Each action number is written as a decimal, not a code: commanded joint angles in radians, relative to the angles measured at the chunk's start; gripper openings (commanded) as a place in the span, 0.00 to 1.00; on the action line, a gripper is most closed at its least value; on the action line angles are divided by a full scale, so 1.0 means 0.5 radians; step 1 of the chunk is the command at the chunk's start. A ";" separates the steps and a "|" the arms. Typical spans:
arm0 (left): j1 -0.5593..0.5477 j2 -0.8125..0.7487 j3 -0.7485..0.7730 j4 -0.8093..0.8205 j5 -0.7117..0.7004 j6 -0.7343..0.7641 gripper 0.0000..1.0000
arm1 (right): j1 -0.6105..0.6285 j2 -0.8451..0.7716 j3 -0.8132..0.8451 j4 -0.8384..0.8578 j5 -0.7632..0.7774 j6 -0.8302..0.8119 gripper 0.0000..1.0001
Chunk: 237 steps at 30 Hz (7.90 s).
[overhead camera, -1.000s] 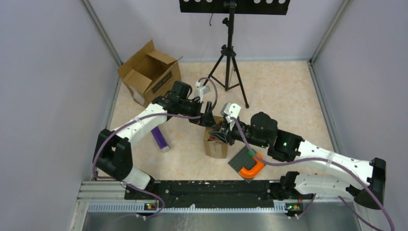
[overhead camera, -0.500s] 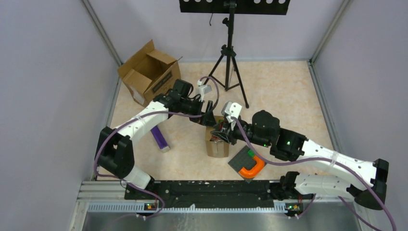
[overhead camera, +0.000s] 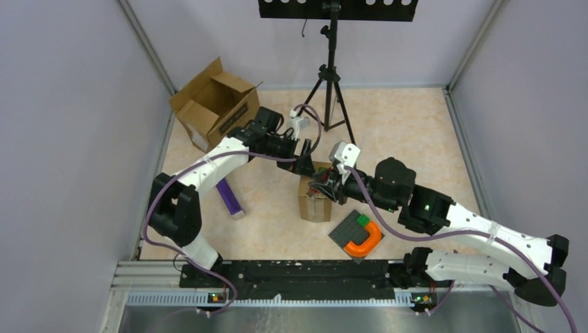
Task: Unpack the express box
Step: Cut the express box at the center of the board.
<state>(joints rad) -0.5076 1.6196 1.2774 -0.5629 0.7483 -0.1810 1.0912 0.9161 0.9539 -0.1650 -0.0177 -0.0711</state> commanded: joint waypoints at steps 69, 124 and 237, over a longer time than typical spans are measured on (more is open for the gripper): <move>-0.095 0.284 0.237 -0.025 0.078 0.165 0.89 | -0.045 -0.137 -0.025 0.165 0.149 -0.069 0.00; -0.108 0.320 0.271 -0.025 0.086 0.155 0.88 | -0.046 -0.155 -0.134 0.213 0.245 0.057 0.00; -0.126 0.433 0.406 -0.057 0.075 0.139 0.87 | -0.029 -0.074 -0.423 0.300 0.068 0.375 0.00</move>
<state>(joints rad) -0.5621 1.7958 1.4414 -0.5980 0.8726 -0.1467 1.0702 0.8532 0.7578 -0.0204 0.0612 0.0082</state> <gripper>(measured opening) 0.874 0.205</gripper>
